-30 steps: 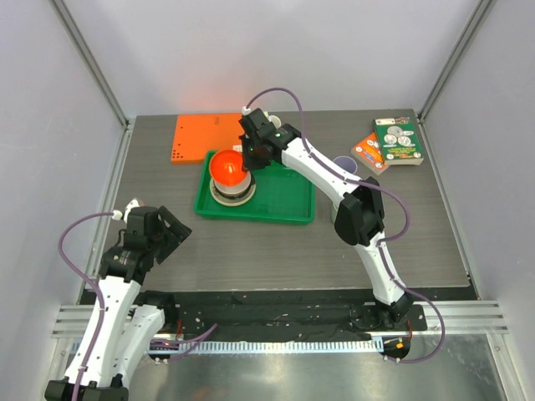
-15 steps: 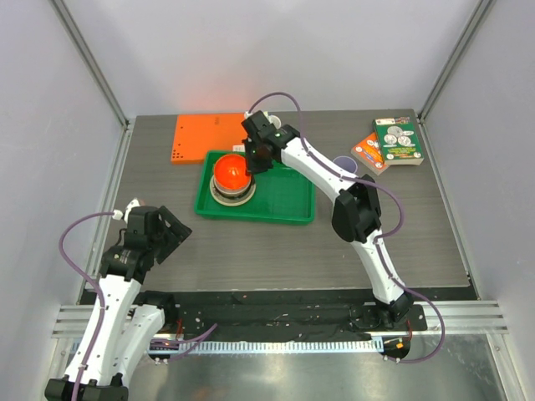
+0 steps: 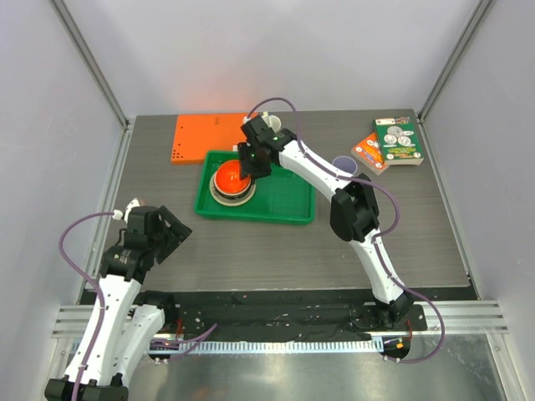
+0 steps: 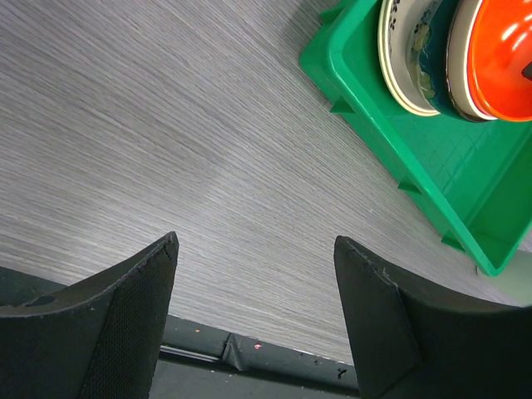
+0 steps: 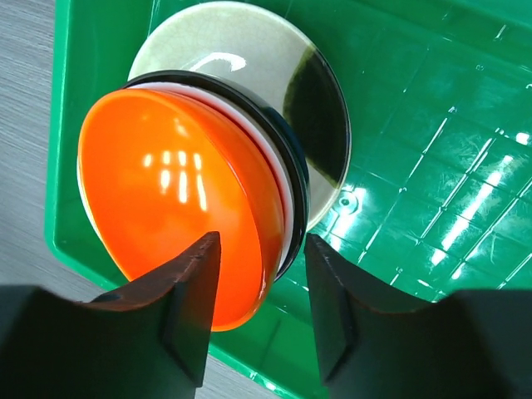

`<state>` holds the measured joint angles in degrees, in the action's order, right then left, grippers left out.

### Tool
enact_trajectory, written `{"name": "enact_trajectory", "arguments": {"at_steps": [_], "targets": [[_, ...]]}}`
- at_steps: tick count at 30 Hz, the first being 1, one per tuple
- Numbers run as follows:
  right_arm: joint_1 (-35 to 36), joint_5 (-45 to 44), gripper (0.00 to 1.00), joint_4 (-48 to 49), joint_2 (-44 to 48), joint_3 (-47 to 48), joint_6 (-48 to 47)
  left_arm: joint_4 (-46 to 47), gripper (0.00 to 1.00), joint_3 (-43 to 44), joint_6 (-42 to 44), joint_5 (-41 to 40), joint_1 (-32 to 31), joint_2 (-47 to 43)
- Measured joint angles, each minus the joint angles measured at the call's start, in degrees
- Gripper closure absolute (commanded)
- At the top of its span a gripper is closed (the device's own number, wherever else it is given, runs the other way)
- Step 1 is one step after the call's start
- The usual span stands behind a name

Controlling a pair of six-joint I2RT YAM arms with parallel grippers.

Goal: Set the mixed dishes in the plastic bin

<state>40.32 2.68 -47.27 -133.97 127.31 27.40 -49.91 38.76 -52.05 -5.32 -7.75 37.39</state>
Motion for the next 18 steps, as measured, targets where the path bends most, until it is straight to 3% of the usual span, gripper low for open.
{"name": "enact_trajectory", "arguments": {"at_steps": [7, 14, 18], "targets": [[0.0, 0.0, 0.52, 0.6, 1.6, -3.0, 0.0, 0.0, 0.24, 0.0, 0.0, 0.0, 0.0, 0.0], [0.0, -0.5, 0.80, 1.9, 6.3, -8.0, -0.1, 0.0, 0.24, 0.0, 0.0, 0.0, 0.0, 0.0], [0.0, -1.1, 0.87, 1.9, 7.6, -8.1, -0.3, 0.0, 0.24, 0.0, 0.0, 0.0, 0.0, 0.0]]}}
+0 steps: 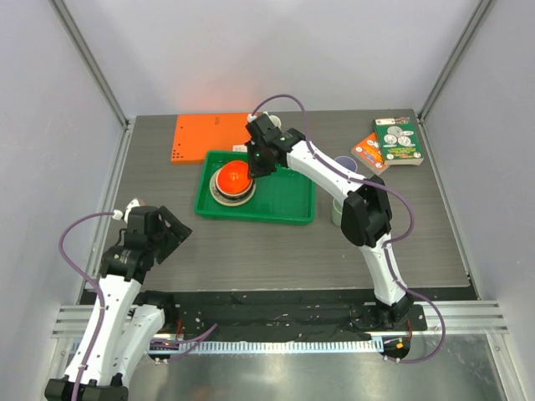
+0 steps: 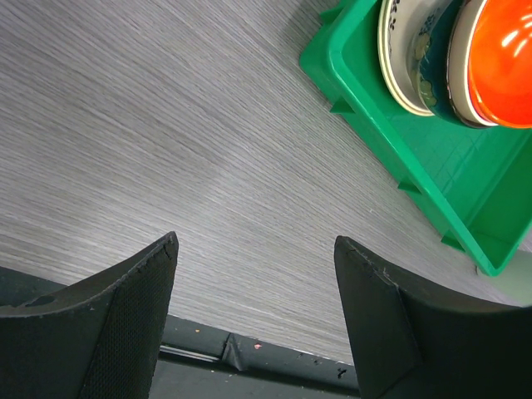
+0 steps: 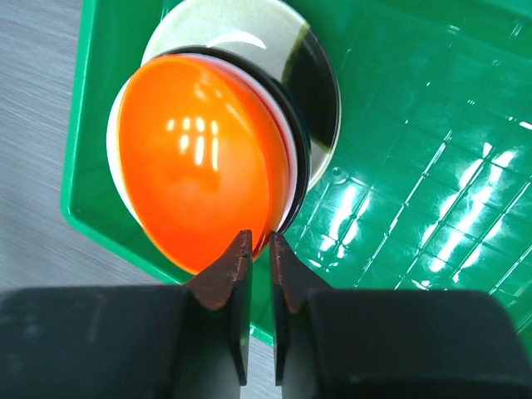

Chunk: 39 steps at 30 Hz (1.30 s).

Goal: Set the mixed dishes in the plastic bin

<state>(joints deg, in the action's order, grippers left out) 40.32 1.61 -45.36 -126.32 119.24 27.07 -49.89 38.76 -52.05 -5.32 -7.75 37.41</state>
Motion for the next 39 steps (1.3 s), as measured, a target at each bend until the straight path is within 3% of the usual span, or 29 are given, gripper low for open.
{"name": "enact_trajectory", "arguments": {"at_steps": [11, 33, 39], "targets": [[-0.3, 0.0, 0.94, 1.0, 0.2, 0.0, 0.5, 0.0, 0.24, 0.0, 0.0, 0.0, 0.0, 0.0], [-0.6, 1.3, 0.91, 2.0, -1.6, -0.2, 1.8, 0.0, 0.25, 0.0, 0.0, 0.0, 0.0, 0.0], [-0.6, 1.4, 0.95, 2.2, -1.6, -0.6, 1.8, 0.0, 0.24, 0.0, 0.0, 0.0, 0.0, 0.0]]}}
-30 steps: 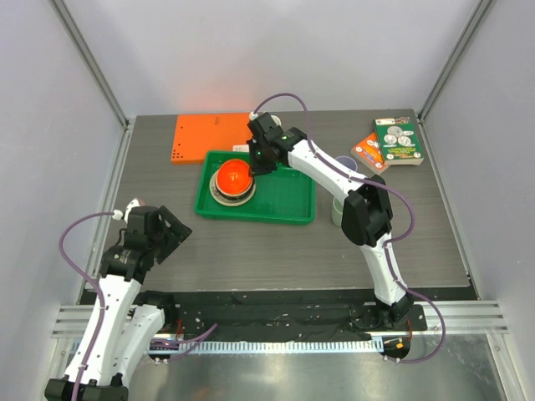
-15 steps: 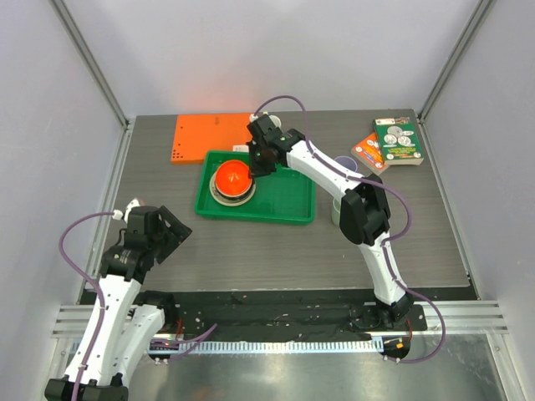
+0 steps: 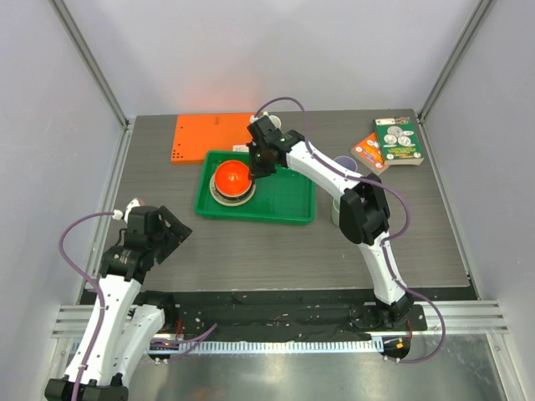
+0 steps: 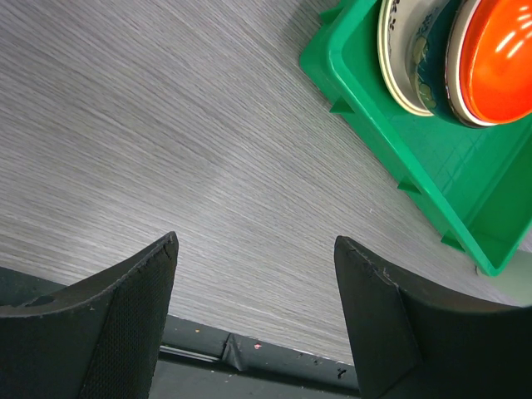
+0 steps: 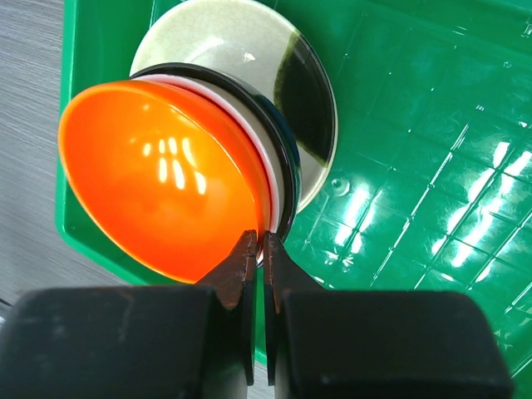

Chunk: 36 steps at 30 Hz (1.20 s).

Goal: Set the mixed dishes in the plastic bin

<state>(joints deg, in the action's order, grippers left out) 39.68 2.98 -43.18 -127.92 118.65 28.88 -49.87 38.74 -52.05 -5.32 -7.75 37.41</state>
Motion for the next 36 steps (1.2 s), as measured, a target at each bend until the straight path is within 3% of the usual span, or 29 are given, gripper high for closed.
{"name": "enact_trajectory", "arguments": {"at_steps": [11, 14, 15, 16, 18, 19, 21, 29, 33, 36], "targets": [[0.0, 0.2, 0.94, 0.9, 0.0, -0.7, 0.4, 0.0, 0.24, 0.0, 0.0, 0.0, 0.0, 0.0], [0.0, 0.2, 0.89, 0.9, 0.3, -1.0, 0.5, 0.0, 0.24, 0.0, 0.0, 0.0, 0.0, 0.0], [0.0, 0.2, 0.86, 0.9, 0.6, -1.2, 0.6, 0.0, 0.24, 0.0, 0.0, 0.0, 0.0, 0.0], [0.0, 0.2, 0.73, 0.9, 0.8, -1.4, 0.7, 0.0, 0.24, 0.0, 0.0, 0.0, 0.0, 0.0], [0.0, 0.3, 0.59, 0.8, 1.6, -1.5, 0.9, 0.1, 0.24, 0.0, 0.0, 0.0, 0.0, 0.0], [0.1, 0.3, 0.48, 0.7, 2.0, -1.6, 0.9, 0.1, 0.24, 0.0, 0.0, 0.0, 0.0, 0.0], [0.1, 0.5, 0.43, 0.7, 3.1, -1.6, 1.1, 0.1, 0.24, 0.0, 0.0, 0.0, 0.0, 0.0], [-0.3, 0.1, 0.38, 0.7, 10.4, -4.4, 1.2, 0.2, 0.24, 0.0, 0.0, 0.0, 0.0, 0.0], [-2.4, -1.8, 0.38, 0.7, 19.7, -12.1, 1.2, 0.2, 0.24, 0.0, 0.0, 0.0, 0.0, 0.0], [-7.9, -3.2, 0.38, 0.9, 28.2, -19.8, 1.3, 0.2, 0.24, 0.0, 0.0, 0.3, 0.0, 0.0]]}}
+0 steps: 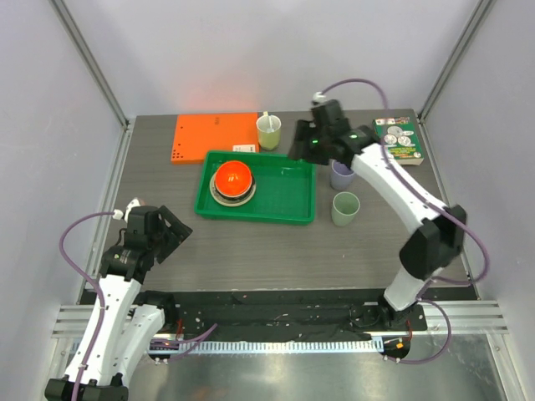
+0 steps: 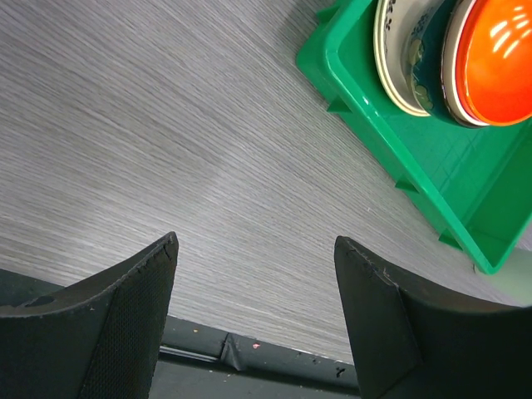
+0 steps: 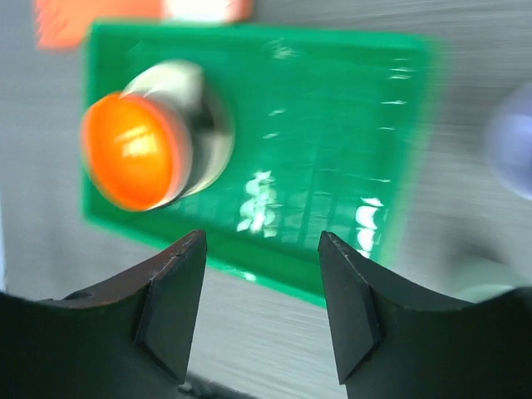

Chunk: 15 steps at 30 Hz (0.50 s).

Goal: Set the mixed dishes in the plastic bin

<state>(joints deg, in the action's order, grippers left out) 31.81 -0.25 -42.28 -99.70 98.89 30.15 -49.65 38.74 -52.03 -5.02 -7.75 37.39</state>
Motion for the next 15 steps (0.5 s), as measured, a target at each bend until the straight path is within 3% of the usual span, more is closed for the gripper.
{"name": "enact_trajectory", "arguments": {"at_steps": [4, 7, 15], "targets": [[-9.2, -4.7, 0.38, -1.1, 10.0, -9.2, -0.2, 0.1, 0.24, 0.0, 0.0, 0.1, 0.0, 0.0], [-12.0, -7.7, 0.38, -2.3, 15.6, -15.8, -0.3, 0.1, 0.24, 0.0, 0.0, 0.1, 0.0, 0.0], [-16.4, -8.9, 0.39, -4.3, 18.6, -28.8, -0.7, 0.2, 0.25, -0.2, 0.0, 0.2, 0.0, 0.0]]}}
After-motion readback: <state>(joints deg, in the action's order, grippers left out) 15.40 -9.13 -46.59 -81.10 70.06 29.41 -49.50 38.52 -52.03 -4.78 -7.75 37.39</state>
